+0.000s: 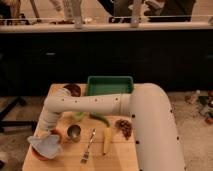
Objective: Wipe red bowl with towel
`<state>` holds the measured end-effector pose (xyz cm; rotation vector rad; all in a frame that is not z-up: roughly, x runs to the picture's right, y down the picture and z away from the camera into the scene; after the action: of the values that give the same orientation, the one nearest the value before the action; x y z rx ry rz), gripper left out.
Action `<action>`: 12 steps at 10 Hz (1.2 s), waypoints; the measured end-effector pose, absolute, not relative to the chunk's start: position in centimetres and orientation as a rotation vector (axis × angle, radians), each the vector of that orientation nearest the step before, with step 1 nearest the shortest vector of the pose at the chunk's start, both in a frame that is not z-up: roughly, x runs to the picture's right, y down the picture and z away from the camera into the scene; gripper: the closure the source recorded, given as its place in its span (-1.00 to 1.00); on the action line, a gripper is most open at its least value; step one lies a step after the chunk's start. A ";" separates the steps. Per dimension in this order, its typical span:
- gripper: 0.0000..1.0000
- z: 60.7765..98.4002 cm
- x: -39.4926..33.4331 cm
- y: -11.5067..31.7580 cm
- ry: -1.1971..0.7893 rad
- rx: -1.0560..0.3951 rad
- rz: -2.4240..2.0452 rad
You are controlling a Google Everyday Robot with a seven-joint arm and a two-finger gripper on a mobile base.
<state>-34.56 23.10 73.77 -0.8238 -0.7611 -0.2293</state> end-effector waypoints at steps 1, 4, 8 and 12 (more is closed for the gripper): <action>1.00 73.7 -35.5 23.4 -0.761 -0.832 -0.249; 1.00 72.9 -36.5 24.7 -0.767 -0.854 -0.293; 1.00 73.1 -34.8 24.8 -0.748 -0.857 -0.273; 1.00 74.6 -33.5 23.0 -0.713 -0.848 -0.233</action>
<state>-33.45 23.02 74.60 -0.8483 -0.7134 -0.2332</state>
